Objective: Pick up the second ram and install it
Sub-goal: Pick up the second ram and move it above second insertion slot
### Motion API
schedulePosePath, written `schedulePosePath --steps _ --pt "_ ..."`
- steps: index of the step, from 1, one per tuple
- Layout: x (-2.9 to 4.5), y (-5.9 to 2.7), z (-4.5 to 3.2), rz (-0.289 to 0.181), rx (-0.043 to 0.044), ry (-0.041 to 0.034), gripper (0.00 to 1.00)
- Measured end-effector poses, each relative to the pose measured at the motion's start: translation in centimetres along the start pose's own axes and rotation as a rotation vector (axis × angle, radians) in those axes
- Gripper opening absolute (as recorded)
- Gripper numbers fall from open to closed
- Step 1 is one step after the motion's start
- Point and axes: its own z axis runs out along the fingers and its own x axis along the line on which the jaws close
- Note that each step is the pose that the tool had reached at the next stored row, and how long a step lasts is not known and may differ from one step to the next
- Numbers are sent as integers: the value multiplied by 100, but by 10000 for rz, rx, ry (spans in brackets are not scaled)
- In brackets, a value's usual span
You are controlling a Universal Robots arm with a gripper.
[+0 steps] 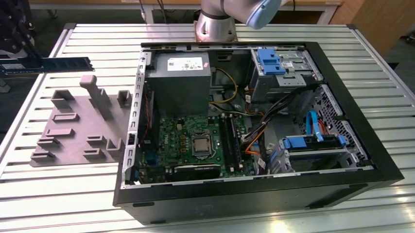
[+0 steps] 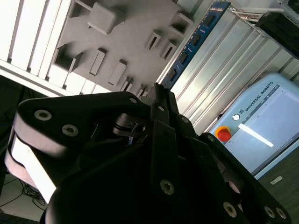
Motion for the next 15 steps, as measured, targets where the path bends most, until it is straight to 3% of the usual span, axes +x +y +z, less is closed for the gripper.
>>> schedulePosePath --steps 15 --pt "0 -196 5 0 0 0 14"
